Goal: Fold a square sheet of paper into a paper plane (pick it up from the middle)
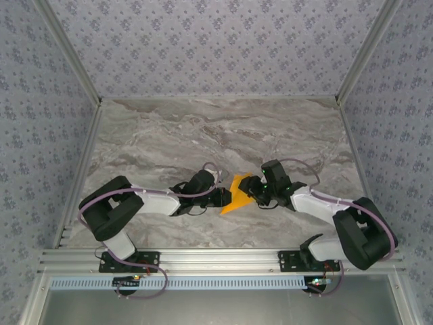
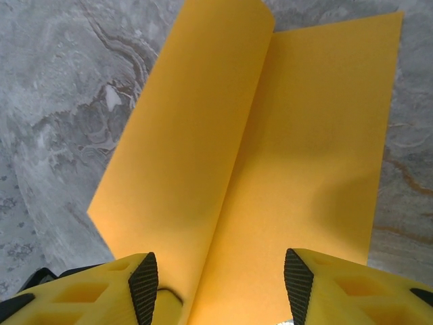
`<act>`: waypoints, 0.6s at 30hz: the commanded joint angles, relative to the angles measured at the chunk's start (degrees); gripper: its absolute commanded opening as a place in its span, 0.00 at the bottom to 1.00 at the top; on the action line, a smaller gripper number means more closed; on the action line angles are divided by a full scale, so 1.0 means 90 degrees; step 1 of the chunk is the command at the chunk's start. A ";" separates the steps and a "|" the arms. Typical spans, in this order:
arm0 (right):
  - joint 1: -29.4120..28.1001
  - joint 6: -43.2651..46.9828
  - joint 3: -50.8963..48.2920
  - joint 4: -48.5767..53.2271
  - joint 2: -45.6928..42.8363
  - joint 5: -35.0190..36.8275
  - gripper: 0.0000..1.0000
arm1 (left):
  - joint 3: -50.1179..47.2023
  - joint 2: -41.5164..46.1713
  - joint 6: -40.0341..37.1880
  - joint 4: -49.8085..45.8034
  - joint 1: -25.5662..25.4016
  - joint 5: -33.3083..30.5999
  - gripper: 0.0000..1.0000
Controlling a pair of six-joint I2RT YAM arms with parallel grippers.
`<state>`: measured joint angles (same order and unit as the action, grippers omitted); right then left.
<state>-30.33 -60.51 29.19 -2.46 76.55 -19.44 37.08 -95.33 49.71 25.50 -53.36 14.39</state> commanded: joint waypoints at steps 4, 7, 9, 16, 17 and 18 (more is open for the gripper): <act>0.0029 0.0355 0.0320 -0.0274 0.0477 -0.0267 0.54 | 0.0147 -0.0130 0.0241 0.0105 -0.0018 0.0099 0.12; 0.0022 0.0449 0.0433 -0.0341 0.0671 -0.0356 0.54 | 0.0147 -0.0181 0.0285 0.0171 -0.0018 0.0153 0.12; 0.0020 0.0497 0.0500 -0.0354 0.0801 -0.0379 0.54 | 0.0184 -0.0235 0.0287 0.0197 -0.0018 0.0242 0.12; 0.0016 0.0474 0.0554 -0.0305 0.1071 -0.0328 0.53 | 0.0181 -0.0270 0.0328 0.0261 0.0016 0.0290 0.13; 0.0010 0.0477 0.0564 -0.0248 0.1102 -0.0302 0.52 | 0.0170 -0.0249 0.0336 0.0263 0.0026 0.0288 0.14; 0.0018 0.0489 0.0582 -0.0192 0.1133 -0.0265 0.52 | 0.0160 -0.0225 0.0335 0.0262 0.0033 0.0296 0.16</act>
<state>-30.35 -57.32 33.06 -5.43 85.86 -21.96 37.41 -97.62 52.25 26.33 -53.36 15.92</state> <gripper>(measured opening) 0.524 0.151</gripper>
